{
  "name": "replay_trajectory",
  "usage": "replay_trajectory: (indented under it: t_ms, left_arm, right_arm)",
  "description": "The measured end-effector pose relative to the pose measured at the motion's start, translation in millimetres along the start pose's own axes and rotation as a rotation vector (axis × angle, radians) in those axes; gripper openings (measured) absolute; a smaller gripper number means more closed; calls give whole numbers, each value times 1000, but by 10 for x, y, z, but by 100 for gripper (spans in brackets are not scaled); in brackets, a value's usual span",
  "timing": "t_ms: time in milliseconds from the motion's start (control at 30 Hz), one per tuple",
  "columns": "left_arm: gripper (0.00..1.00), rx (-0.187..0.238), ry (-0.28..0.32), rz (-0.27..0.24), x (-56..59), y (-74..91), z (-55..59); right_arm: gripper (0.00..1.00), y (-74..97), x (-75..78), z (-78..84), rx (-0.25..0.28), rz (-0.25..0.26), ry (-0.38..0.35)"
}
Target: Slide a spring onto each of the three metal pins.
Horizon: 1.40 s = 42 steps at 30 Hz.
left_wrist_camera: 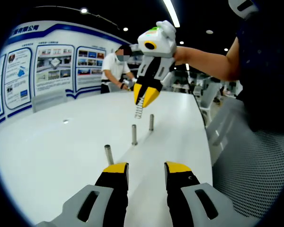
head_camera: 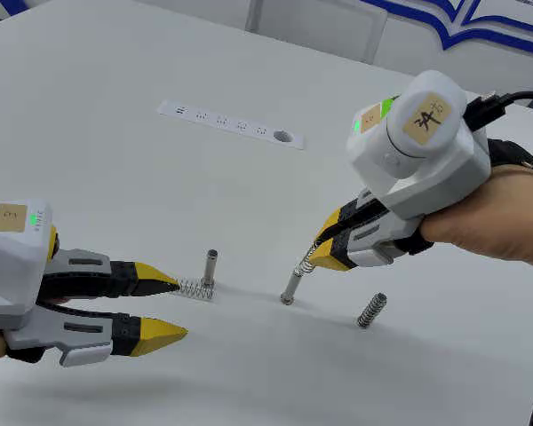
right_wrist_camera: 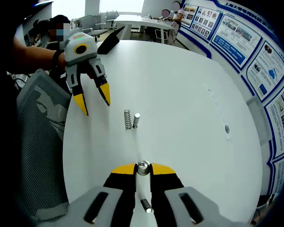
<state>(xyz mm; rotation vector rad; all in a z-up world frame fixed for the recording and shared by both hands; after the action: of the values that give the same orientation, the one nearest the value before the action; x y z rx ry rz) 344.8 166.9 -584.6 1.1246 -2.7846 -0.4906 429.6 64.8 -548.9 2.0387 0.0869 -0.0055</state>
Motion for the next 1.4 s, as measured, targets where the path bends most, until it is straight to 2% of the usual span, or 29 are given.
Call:
replay_trajectory:
  t_ms: [367, 733, 1400]
  left_arm:
    - [31, -3, 17, -4, -22, 9, 58]
    - [30, -6, 27, -11, -56, 13, 88]
    - [30, -22, 35, -10, -39, -1, 123]
  right_arm:
    - [12, -139, 98, 74, -32, -20, -15]
    - [12, -221, 120, 94, -39, -42, -28]
    - [12, -530, 169, 255, -82, -76, -53]
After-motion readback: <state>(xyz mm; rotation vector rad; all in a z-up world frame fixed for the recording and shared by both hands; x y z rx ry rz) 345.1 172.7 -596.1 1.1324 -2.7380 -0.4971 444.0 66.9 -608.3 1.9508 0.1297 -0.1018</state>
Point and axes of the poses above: the centre of the closed fingertips' face, and the gripper's own axes: y roughly backward along the fingers, x roughly to its right, z roughly out of its underside, the point moved 1 cm from there along y, roughly backward along the fingers, and after that the axes turned 14 degrees about -z, right-handed, at the moved point
